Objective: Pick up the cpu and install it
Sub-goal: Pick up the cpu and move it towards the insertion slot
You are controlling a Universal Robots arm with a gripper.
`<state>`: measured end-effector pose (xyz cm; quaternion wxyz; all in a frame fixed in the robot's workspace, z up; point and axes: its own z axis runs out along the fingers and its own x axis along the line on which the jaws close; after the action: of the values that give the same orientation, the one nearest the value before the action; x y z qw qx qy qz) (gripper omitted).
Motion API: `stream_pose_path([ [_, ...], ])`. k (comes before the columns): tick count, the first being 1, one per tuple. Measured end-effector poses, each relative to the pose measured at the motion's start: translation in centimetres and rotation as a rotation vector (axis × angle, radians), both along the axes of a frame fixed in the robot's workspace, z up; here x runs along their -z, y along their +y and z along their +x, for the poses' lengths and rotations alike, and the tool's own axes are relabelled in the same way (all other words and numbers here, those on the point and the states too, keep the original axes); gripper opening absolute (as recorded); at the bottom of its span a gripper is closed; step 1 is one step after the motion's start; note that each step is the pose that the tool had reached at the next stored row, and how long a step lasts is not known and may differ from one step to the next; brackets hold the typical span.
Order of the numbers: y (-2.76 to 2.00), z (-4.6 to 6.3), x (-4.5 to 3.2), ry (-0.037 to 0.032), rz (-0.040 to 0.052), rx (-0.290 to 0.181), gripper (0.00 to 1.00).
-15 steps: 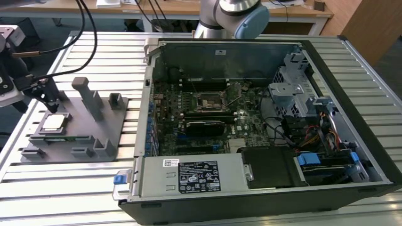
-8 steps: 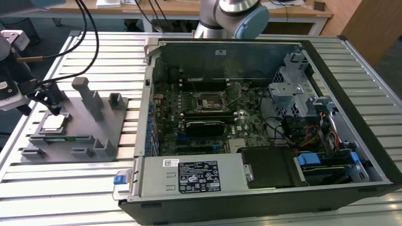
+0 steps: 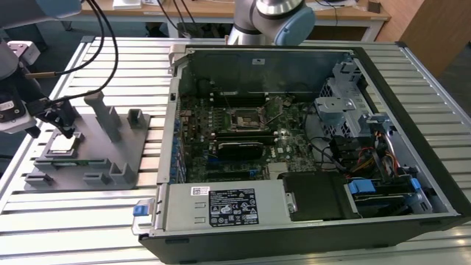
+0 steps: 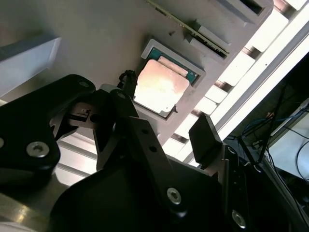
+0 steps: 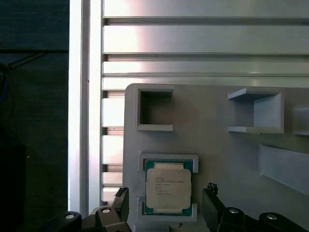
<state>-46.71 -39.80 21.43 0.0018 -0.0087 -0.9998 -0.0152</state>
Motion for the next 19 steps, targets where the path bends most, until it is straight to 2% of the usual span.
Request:
stream_pose_path([
  [3, 0.00, 0.0, 0.55, -0.0016, -0.0001, 0.000, 0.71],
  [8, 0.00, -0.1, 1.28, -0.0128, -0.0001, 0.000, 0.71],
  [19, 0.03, -0.1, 2.18, -0.0138, -0.0010, 0.000, 0.71],
])
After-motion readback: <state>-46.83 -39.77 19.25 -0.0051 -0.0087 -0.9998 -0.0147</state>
